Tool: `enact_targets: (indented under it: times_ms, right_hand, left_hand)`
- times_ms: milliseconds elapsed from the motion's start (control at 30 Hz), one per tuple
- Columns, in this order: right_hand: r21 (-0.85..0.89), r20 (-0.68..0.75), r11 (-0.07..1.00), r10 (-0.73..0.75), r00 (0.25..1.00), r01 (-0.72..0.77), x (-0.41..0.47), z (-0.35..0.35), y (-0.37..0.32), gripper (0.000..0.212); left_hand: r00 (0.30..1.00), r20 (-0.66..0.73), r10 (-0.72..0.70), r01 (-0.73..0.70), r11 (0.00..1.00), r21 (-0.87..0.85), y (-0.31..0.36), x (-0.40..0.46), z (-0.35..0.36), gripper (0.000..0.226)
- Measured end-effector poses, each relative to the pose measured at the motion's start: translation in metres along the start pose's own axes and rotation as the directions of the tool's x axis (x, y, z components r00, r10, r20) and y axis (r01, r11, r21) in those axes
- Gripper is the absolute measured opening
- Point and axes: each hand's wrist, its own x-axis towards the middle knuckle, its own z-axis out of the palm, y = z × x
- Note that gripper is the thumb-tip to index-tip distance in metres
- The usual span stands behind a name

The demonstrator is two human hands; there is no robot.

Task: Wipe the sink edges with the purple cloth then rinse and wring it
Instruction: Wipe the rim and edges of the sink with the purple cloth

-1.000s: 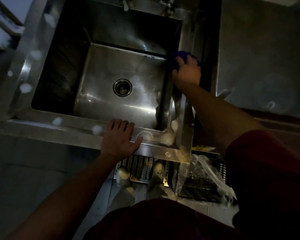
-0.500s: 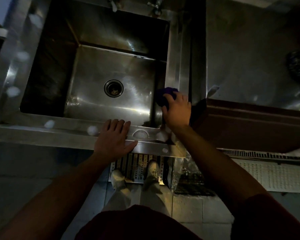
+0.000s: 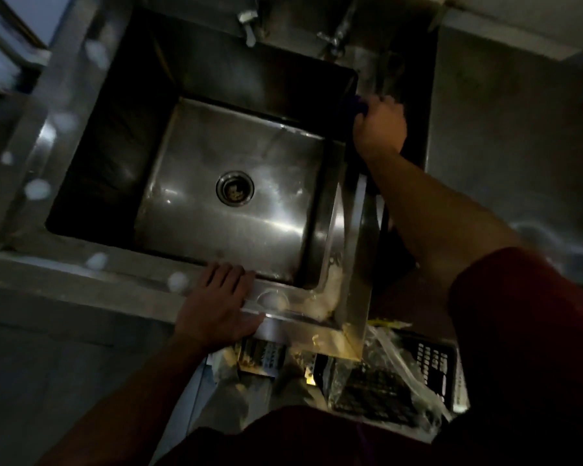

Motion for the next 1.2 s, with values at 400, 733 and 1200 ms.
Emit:
enact_targets:
  times_ms: [400,733,1200]
  right_hand:
    - [0.005,0.173,0.999,-0.042,0.984,0.042,0.024,0.029,0.013,0.059]
    - [0.003,0.162,0.997,-0.071,0.984,0.071,-0.092,0.033,0.004,0.051]
    - [0.236,0.029,0.970,-0.059,0.998,0.050,-0.277,0.042,0.013,0.044]
  left_hand:
    - [1.000,-0.019,-0.023,0.022,0.998,-0.056,0.000,0.000,0.005,0.072]
    - [1.000,0.006,-0.004,0.004,1.000,-0.017,-0.001,-0.003,0.003,0.075]
    - [0.999,-0.031,0.011,-0.012,1.000,-0.028,-0.004,-0.010,0.005,0.070]
